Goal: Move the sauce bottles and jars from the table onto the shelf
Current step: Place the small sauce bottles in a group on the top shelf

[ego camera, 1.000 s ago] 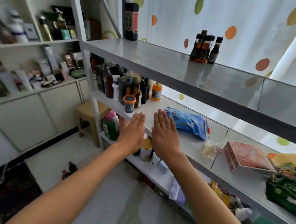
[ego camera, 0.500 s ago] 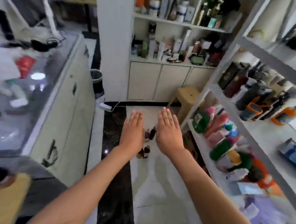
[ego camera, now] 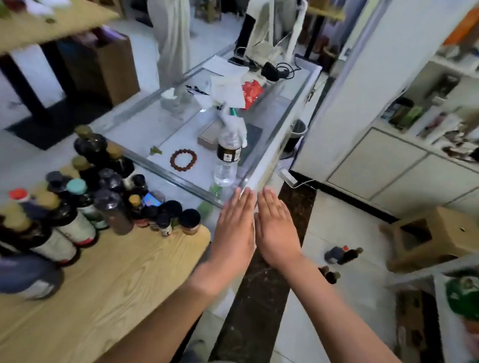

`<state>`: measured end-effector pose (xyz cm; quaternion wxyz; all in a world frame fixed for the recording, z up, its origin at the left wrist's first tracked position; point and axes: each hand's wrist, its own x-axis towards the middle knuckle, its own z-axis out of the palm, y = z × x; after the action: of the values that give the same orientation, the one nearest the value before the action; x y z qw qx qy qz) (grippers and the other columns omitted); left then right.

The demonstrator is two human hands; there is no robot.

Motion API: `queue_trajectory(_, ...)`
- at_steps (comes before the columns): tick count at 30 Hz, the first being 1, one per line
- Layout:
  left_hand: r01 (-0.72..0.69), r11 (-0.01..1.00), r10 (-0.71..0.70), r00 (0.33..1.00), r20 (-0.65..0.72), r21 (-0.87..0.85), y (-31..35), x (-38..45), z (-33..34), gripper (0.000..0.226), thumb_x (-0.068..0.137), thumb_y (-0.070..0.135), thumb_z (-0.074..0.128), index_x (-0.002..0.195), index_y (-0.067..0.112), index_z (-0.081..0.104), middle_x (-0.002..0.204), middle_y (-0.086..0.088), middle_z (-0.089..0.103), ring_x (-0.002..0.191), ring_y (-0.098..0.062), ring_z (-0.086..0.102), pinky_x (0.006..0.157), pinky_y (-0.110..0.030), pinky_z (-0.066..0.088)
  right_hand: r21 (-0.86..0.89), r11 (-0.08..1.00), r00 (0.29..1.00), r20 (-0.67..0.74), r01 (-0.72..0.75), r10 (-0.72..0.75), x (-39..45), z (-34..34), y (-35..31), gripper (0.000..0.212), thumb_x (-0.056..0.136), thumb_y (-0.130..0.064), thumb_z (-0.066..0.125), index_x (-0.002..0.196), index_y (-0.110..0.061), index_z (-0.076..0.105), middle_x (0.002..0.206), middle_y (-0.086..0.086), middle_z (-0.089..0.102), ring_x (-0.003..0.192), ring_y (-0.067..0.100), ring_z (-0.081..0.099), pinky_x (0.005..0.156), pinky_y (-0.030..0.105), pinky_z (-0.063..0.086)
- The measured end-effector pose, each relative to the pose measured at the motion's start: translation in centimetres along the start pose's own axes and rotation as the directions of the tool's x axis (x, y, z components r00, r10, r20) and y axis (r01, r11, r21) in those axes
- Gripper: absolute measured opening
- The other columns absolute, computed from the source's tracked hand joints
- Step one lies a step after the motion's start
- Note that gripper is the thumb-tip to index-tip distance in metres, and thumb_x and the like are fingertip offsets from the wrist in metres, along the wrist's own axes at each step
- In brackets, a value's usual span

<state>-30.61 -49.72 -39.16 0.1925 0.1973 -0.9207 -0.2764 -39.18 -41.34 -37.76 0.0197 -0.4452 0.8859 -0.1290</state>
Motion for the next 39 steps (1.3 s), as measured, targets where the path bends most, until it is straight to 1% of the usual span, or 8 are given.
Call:
queue_trajectory(6, 0.334, 0.933, -0.350, 0.930, -0.115, -0.136, -8.8, -4.0, -3.4, 0.051, 0.105, 0.022, 0.031, 0.153, 0.010, 0.020, 0.161, 0.000, 0.018, 0.150, -0.010, 0.000, 0.122, -0.033, 0.005, 0.070, 0.982, 0.979, 0.091, 0.176, -0.182, 2.7, 4.6, -7.1, 0.052, 0.107, -0.026, 0.032, 0.154, -0.006, 0.023, 0.162, 0.011, 0.017, 0.151, 0.022, 0.013, 0.123, 0.040, 0.016)
queue_trajectory(11, 0.492, 0.852, -0.517, 0.845, -0.137, -0.177, -14.4, -6.3, -4.3, 0.049, 0.104, 0.025, 0.035, 0.150, 0.011, 0.030, 0.158, -0.001, 0.028, 0.149, -0.015, 0.012, 0.121, -0.035, 0.015, 0.151, 0.962, 0.940, 0.222, 0.230, -0.259, 4.5, 7.6, -11.4, 0.052, 0.108, -0.031, 0.025, 0.155, -0.009, 0.021, 0.163, 0.009, 0.016, 0.151, 0.020, 0.011, 0.122, 0.032, 0.008)
queue_trajectory(17, 0.622, 0.771, -0.637, 0.752, -0.173, -0.135, -19.8, -7.3, -4.9, 0.038, 0.095, 0.015, 0.052, 0.133, 0.011, 0.053, 0.136, -0.006, 0.051, 0.127, -0.026, 0.043, 0.105, -0.034, 0.034, 0.242, 0.954, 0.917, 0.314, 0.175, -0.248, 7.1, 12.0, -13.2, 0.048, 0.107, -0.028, 0.029, 0.152, -0.010, 0.032, 0.158, 0.009, 0.032, 0.146, 0.021, 0.026, 0.118, 0.028, 0.018)
queue_trajectory(24, 0.602, 0.790, -0.611, 0.790, -0.060, -0.115, -22.4, -3.3, -5.4, 0.042, 0.094, 0.005, 0.052, 0.136, 0.011, 0.054, 0.137, -0.008, 0.053, 0.119, -0.027, 0.054, 0.093, -0.029, 0.042, 0.270, 0.961, 0.884, 0.435, 0.054, -0.172, 10.7, 17.3, -12.8, 0.048, 0.096, -0.002, 0.043, 0.144, -0.010, 0.044, 0.145, 0.012, 0.047, 0.132, 0.030, 0.046, 0.102, 0.040, 0.044)
queue_trajectory(29, 0.560, 0.817, -0.561, 0.827, 0.041, -0.139, -23.6, -0.2, -4.5, 0.049, 0.088, -0.006, 0.050, 0.135, 0.007, 0.054, 0.137, -0.012, 0.052, 0.125, -0.028, 0.052, 0.105, -0.032, 0.039, 0.304, 0.945, 0.850, 0.460, 0.122, -0.258, 12.7, 19.9, -11.4, 0.052, 0.096, -0.027, 0.058, 0.145, -0.015, 0.045, 0.143, 0.009, 0.047, 0.125, 0.031, 0.050, 0.088, 0.042, 0.051)
queue_trajectory(33, 0.601, 0.798, -0.596, 0.774, 0.214, 0.050, -24.7, 1.3, -3.5, 0.060, 0.090, 0.001, 0.048, 0.147, 0.018, 0.040, 0.152, -0.006, 0.036, 0.131, -0.027, 0.047, 0.108, -0.034, 0.038, 0.314, 0.933, 0.829, 0.465, 0.174, -0.311, 14.1, 20.7, -10.5, 0.055, 0.092, -0.033, 0.065, 0.142, -0.018, 0.048, 0.135, 0.008, 0.054, 0.112, 0.030, 0.059, 0.079, 0.040, 0.052)
queue_trajectory(35, 0.604, 0.777, -0.629, 0.730, 0.267, 0.179, -25.1, 1.6, -2.9, 0.064, 0.091, 0.006, 0.053, 0.151, 0.018, 0.031, 0.157, -0.006, 0.026, 0.129, -0.030, 0.047, 0.105, -0.035, 0.039, 0.347, 0.920, 0.823, 0.457, 0.183, -0.336, 14.5, 20.9, -10.3, 0.053, 0.091, -0.032, 0.066, 0.140, -0.019, 0.049, 0.131, 0.008, 0.056, 0.108, 0.030, 0.061, 0.076, 0.039, 0.052)
queue_trajectory(39, 0.575, 0.771, -0.632, 0.743, 0.221, 0.273, -25.0, 1.8, -2.1, 0.067, 0.086, 0.008, 0.057, 0.149, 0.014, 0.034, 0.152, -0.010, 0.028, 0.108, -0.037, 0.056, 0.085, -0.042, 0.049, 0.398, 0.907, 0.810, 0.483, 0.135, -0.333, 14.9, 21.3, -10.3, 0.052, 0.092, -0.028, 0.064, 0.140, -0.019, 0.047, 0.132, 0.007, 0.055, 0.109, 0.027, 0.060, 0.076, 0.036, 0.047)
